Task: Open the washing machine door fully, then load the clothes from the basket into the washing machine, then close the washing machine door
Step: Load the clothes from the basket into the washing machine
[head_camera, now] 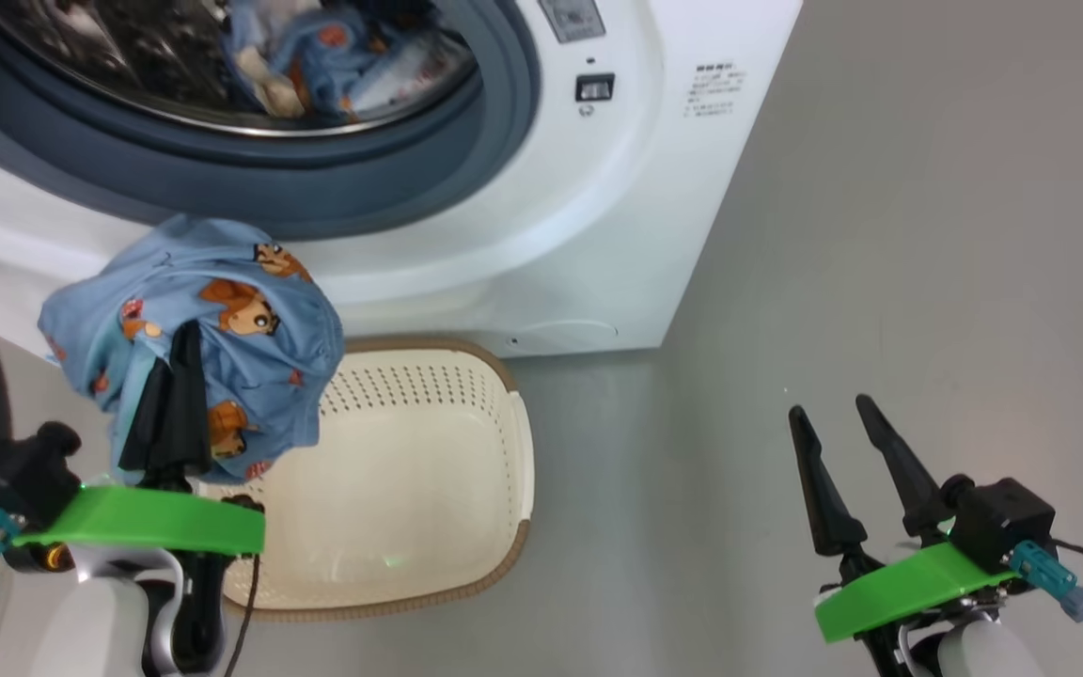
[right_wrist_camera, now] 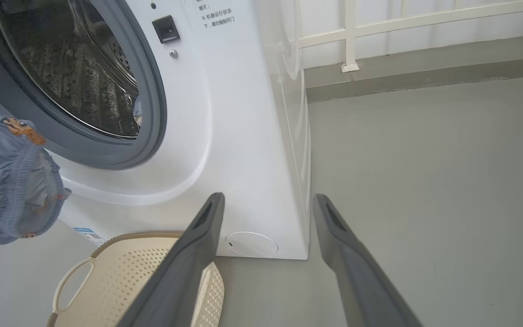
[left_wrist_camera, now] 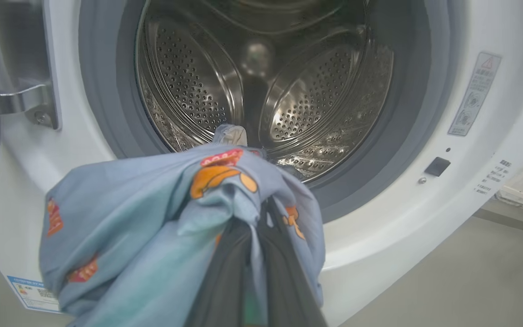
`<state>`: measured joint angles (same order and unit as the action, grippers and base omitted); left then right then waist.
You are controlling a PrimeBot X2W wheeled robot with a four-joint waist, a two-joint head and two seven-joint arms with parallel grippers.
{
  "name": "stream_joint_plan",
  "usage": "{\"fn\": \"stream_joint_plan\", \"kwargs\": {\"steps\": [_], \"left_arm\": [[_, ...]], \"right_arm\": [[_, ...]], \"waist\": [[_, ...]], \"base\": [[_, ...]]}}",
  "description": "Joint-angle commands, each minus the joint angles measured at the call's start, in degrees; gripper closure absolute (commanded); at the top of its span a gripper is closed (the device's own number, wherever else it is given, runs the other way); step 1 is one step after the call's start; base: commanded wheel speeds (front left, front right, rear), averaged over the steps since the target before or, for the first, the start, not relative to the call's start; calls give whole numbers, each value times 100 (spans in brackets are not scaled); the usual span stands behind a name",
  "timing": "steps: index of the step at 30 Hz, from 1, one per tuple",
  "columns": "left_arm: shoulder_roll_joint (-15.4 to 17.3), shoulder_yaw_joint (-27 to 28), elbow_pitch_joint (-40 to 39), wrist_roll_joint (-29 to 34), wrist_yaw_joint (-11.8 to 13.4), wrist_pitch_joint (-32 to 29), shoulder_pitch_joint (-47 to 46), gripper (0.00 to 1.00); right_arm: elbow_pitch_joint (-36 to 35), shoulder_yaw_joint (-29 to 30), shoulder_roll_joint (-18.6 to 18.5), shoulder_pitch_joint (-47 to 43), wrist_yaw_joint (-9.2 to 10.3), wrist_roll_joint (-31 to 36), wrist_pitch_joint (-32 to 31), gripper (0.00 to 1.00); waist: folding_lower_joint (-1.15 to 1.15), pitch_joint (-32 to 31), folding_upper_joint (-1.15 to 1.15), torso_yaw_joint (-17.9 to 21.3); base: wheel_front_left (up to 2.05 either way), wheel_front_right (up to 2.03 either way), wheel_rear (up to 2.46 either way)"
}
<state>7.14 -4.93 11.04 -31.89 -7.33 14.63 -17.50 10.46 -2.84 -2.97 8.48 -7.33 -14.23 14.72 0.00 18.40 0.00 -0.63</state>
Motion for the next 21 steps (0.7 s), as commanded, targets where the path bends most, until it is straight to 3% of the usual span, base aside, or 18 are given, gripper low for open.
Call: {"fn": "stream_joint_plan", "kwargs": {"steps": [1, 13, 21], "left_arm": [[111, 228, -220, 84, -15, 37, 55, 100], [-50, 487, -875, 796, -15, 37, 502, 100], [16, 553, -1185, 1554, 42, 37, 935, 100]], "right_arm": [[-99, -124, 10, -104, -16, 28, 28, 0], [-16, -136, 10, -363, -16, -41, 28, 0], [13, -95, 10, -517, -16, -85, 28, 0]], "waist": [[0, -247, 0, -130], [0, -885, 0, -213], [0, -1238, 0, -181]], "base": [[0, 0, 0], [0, 0, 0], [0, 0, 0]]}}
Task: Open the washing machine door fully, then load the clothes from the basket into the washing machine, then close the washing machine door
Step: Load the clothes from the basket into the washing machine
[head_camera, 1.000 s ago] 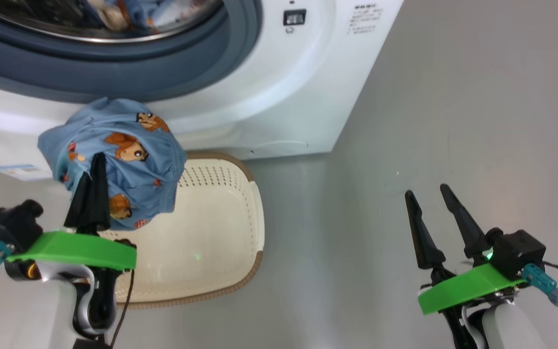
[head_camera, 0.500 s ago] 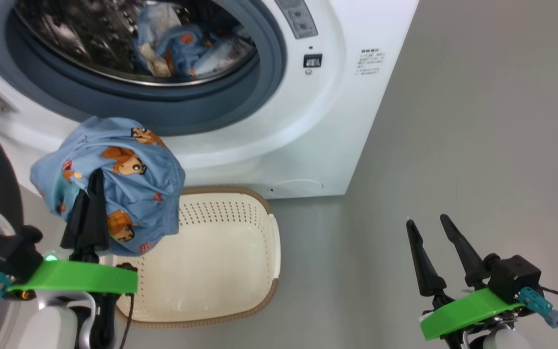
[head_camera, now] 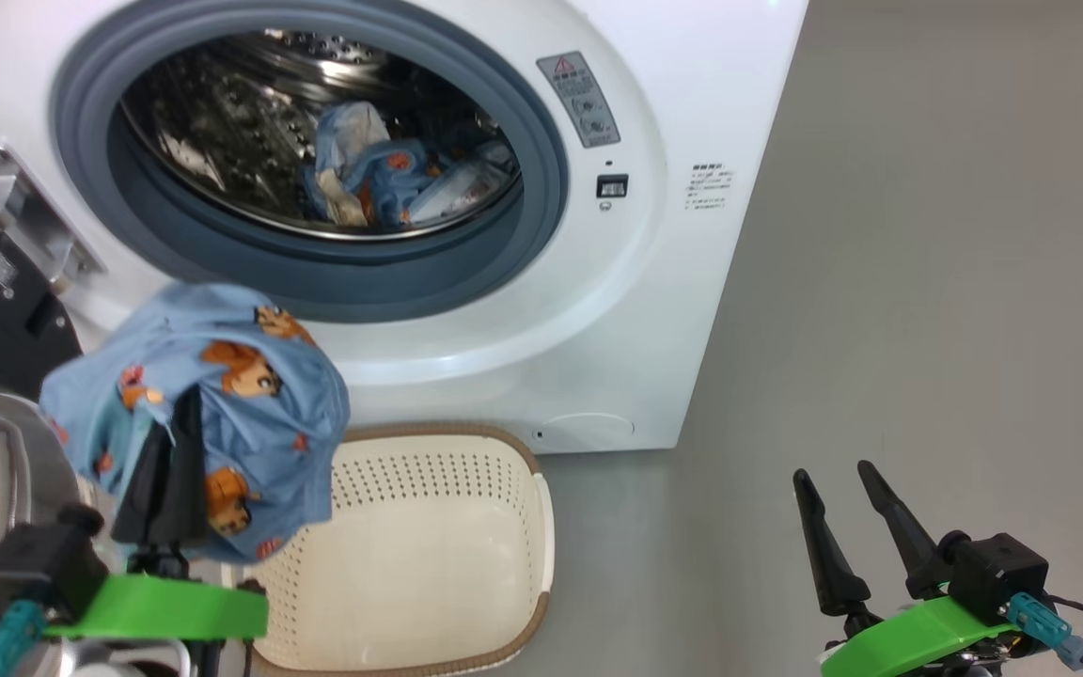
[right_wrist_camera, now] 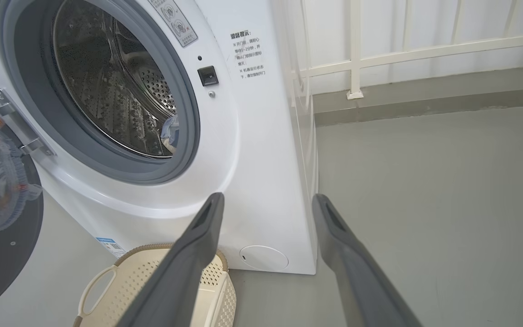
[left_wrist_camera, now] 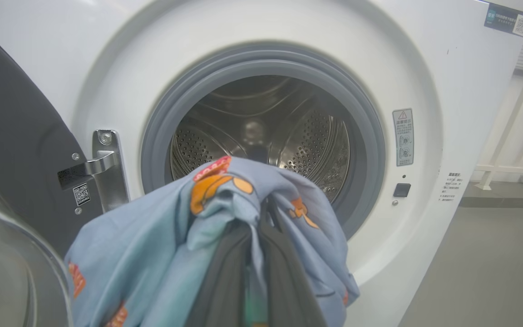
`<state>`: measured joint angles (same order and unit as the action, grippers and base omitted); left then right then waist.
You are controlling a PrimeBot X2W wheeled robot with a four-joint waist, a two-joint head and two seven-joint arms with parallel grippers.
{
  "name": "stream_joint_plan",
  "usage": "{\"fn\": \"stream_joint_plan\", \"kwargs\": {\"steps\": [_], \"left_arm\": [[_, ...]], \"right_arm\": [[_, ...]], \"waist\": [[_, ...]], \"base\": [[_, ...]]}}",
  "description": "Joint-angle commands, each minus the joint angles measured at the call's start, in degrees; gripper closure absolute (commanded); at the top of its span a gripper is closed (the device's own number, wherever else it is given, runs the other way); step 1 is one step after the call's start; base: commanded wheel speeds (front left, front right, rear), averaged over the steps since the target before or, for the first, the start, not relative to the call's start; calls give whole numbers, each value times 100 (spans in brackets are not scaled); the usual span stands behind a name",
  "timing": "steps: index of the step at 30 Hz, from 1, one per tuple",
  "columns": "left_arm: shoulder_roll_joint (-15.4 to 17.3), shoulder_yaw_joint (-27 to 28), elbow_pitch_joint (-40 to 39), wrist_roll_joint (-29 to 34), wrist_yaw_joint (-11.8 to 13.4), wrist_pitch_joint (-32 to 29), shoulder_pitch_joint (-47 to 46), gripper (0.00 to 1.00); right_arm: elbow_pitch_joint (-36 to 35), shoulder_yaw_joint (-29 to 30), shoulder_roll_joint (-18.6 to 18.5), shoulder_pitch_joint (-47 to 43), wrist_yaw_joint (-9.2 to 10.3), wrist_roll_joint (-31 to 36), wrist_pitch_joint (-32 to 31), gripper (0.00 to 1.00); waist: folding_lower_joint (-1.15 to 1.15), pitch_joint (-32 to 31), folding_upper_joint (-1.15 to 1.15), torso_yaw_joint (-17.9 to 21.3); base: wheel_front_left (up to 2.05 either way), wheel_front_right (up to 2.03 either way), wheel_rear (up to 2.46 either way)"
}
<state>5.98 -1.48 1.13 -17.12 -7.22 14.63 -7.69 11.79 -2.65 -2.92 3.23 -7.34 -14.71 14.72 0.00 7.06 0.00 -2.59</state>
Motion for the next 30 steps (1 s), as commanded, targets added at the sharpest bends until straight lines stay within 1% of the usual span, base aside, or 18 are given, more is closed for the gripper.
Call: {"fn": "stream_joint_plan", "kwargs": {"steps": [1, 6, 15, 24, 30], "left_arm": [[127, 210, -225, 130, 41, 37, 21, 100], [179, 215, -363, 424, 114, 37, 314, 100], [161, 278, -528, 666, 286, 37, 784, 100], [122, 378, -514, 711, 363, 37, 1047, 100], [39, 420, -425, 708, 390, 37, 1162, 100]], "right_arm": [[-117, -103, 4, -12, -14, -40, 28, 0], [-116, -65, 4, -110, -14, -49, 28, 0], [-143, -49, 4, -174, -14, -25, 28, 0], [-184, -12, 4, -195, -14, 47, 28, 0], [-187, -8, 4, -200, -14, 88, 28, 0]], "waist": [[0, -138, 0, 20], [0, -294, 0, 53], [0, -437, 0, 143], [0, -456, 0, 167], [0, -503, 0, 172]], "base": [[0, 0, 0], [0, 0, 0], [0, 0, 0], [0, 0, 0], [0, 0, 0]]}}
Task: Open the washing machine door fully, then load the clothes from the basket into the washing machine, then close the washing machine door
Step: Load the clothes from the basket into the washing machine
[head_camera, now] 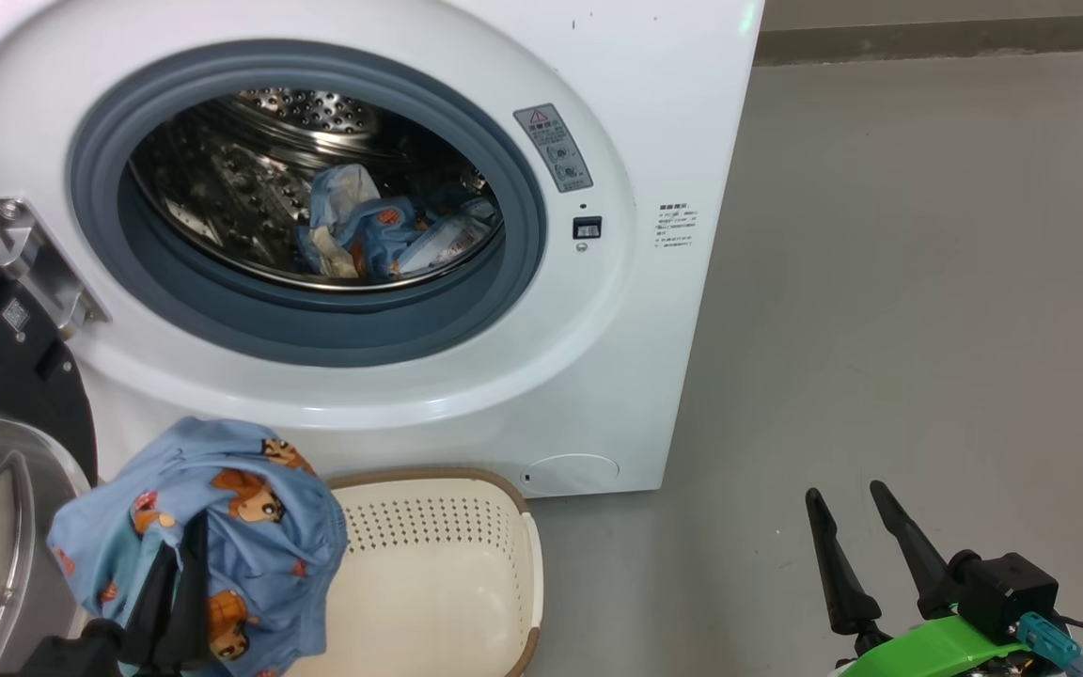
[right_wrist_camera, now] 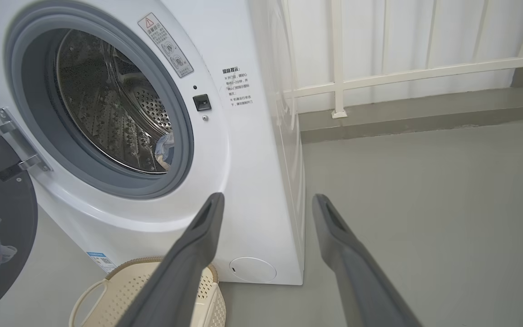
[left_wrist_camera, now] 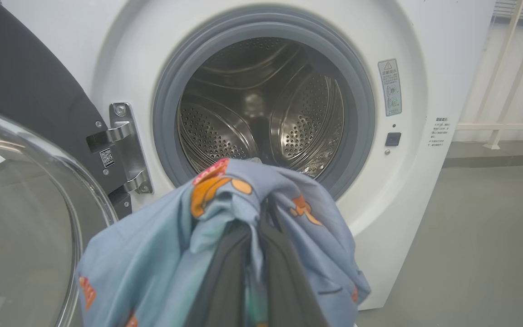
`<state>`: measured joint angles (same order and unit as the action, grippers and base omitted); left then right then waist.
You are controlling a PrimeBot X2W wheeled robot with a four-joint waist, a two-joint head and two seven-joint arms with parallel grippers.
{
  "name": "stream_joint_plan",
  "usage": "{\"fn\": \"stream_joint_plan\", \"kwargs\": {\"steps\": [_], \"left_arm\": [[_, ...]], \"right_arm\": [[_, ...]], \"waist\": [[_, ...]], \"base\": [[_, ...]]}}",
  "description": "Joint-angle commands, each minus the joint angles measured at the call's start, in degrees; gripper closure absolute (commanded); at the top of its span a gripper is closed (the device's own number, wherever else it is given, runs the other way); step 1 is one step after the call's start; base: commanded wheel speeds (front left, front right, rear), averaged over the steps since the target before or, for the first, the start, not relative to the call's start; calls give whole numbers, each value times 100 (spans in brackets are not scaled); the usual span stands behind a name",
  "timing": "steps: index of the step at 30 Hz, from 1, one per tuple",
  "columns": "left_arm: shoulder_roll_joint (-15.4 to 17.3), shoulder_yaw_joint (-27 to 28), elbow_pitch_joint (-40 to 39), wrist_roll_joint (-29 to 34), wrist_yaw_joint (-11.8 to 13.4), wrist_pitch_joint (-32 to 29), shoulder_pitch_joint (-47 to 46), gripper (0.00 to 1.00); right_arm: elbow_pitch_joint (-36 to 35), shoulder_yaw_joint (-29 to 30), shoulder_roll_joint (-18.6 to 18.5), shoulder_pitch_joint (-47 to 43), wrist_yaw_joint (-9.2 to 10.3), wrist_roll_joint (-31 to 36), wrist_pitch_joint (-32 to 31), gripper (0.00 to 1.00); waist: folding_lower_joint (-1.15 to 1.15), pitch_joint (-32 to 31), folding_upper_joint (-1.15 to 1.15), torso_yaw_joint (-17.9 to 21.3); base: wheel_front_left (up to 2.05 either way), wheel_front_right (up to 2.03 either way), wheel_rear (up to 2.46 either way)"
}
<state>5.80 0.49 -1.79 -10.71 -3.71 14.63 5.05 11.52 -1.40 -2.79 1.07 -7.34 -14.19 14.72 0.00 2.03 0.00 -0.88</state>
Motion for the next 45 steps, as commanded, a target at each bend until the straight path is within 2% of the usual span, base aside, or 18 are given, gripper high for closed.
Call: {"fn": "stream_joint_plan", "kwargs": {"steps": [1, 21, 31, 45], "left_arm": [[46, 224, -125, 65, 34, 37, -106, 100], [-147, 171, 115, -98, -132, 37, -405, 100], [-116, 69, 334, -75, -266, 37, -1245, 100], [343, 20, 1338, -90, -357, 37, -3180, 100]], "right_arm": [[-163, -131, -9, 15, -14, 45, 28, 0], [-260, -173, -9, 90, -14, 118, 28, 0], [-287, -215, -9, 216, -14, 111, 28, 0], [-390, -337, -9, 477, -14, 30, 28, 0]], "waist": [[0, -8, 0, -1], [0, 223, 0, 63], [0, 615, 0, 223], [0, 1422, 0, 722]], "base": [[0, 0, 0], [0, 0, 0], [0, 0, 0], [0, 0, 0]]}}
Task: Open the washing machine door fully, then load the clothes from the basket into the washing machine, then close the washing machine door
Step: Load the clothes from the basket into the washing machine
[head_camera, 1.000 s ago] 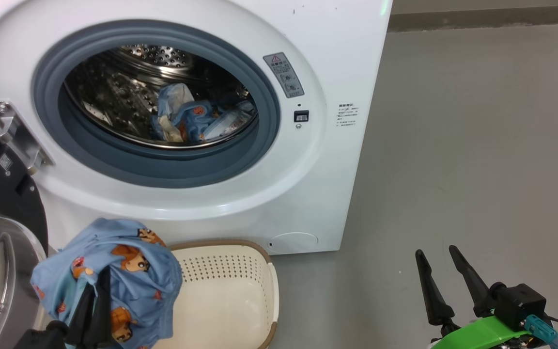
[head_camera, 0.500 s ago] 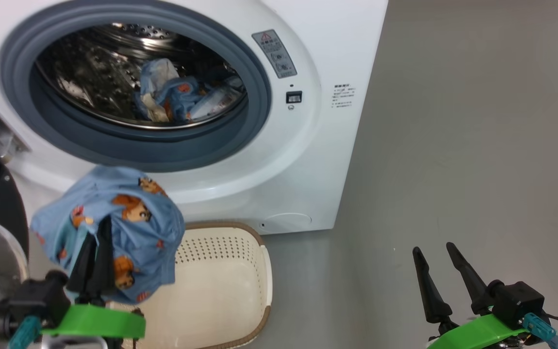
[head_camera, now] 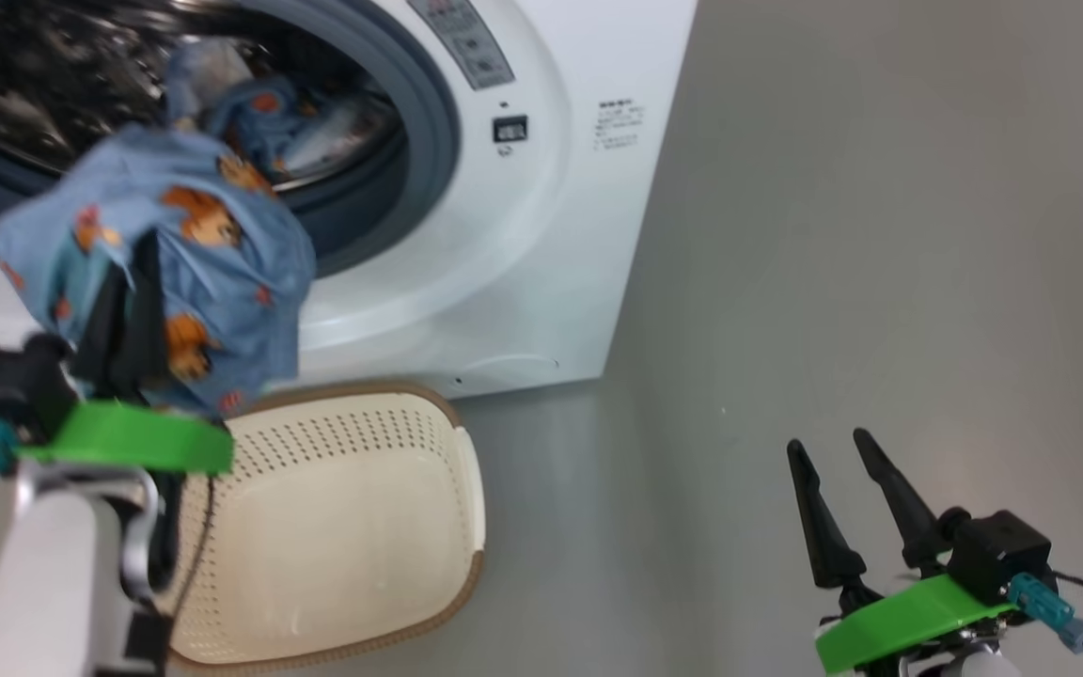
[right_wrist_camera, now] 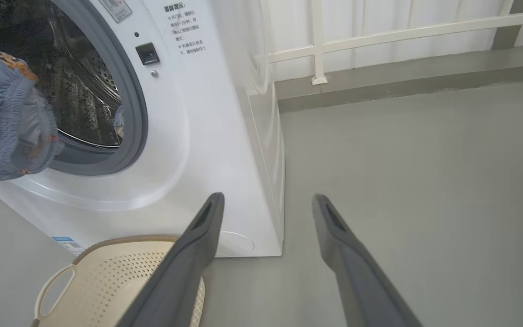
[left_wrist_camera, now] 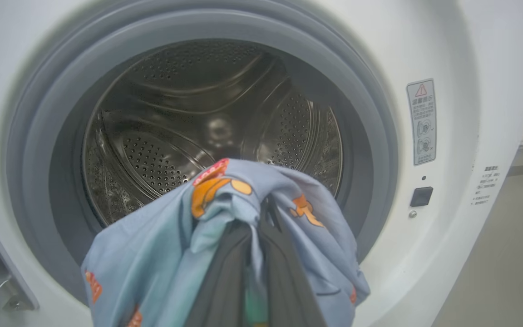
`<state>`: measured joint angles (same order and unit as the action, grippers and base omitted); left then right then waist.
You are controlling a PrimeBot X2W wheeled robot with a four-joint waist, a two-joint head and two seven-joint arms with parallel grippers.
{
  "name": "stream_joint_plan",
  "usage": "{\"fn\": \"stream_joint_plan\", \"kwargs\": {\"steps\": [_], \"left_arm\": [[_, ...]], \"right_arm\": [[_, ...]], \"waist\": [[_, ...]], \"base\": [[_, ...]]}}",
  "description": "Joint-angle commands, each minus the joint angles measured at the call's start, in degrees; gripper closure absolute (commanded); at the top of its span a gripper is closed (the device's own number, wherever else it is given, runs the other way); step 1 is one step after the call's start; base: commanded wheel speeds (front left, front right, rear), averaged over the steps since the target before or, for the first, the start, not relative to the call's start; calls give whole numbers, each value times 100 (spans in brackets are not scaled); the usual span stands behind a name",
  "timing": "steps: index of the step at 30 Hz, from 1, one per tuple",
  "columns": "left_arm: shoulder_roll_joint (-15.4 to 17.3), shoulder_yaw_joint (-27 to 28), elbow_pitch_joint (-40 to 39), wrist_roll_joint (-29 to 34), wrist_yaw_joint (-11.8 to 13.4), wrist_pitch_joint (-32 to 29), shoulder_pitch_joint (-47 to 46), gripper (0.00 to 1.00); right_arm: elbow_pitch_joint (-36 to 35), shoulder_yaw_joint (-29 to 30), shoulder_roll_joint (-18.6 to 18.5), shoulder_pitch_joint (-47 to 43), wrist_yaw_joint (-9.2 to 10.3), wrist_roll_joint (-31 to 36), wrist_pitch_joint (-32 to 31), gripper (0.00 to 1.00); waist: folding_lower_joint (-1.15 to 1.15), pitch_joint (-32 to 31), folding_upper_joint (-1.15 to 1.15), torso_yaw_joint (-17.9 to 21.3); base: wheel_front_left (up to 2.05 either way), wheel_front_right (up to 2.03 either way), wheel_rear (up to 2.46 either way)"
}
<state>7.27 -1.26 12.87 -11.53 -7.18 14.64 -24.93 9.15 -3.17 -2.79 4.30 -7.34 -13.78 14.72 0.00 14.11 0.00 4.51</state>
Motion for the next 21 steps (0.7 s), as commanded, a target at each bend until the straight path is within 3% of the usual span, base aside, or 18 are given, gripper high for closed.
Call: {"fn": "stream_joint_plan", "kwargs": {"steps": [1, 21], "left_arm": [[241, 200, -45, -25, -13, 36, -308, 100], [1166, -180, 1222, -303, -30, 36, -2678, 100]], "right_arm": [[-165, -159, -9, 168, -14, -18, 28, 0], [-484, -329, -9, 625, -14, -267, 28, 0]], "waist": [[0, 279, 0, 213], [0, 2080, 0, 573]], "base": [[0, 0, 0], [0, 0, 0]]}}
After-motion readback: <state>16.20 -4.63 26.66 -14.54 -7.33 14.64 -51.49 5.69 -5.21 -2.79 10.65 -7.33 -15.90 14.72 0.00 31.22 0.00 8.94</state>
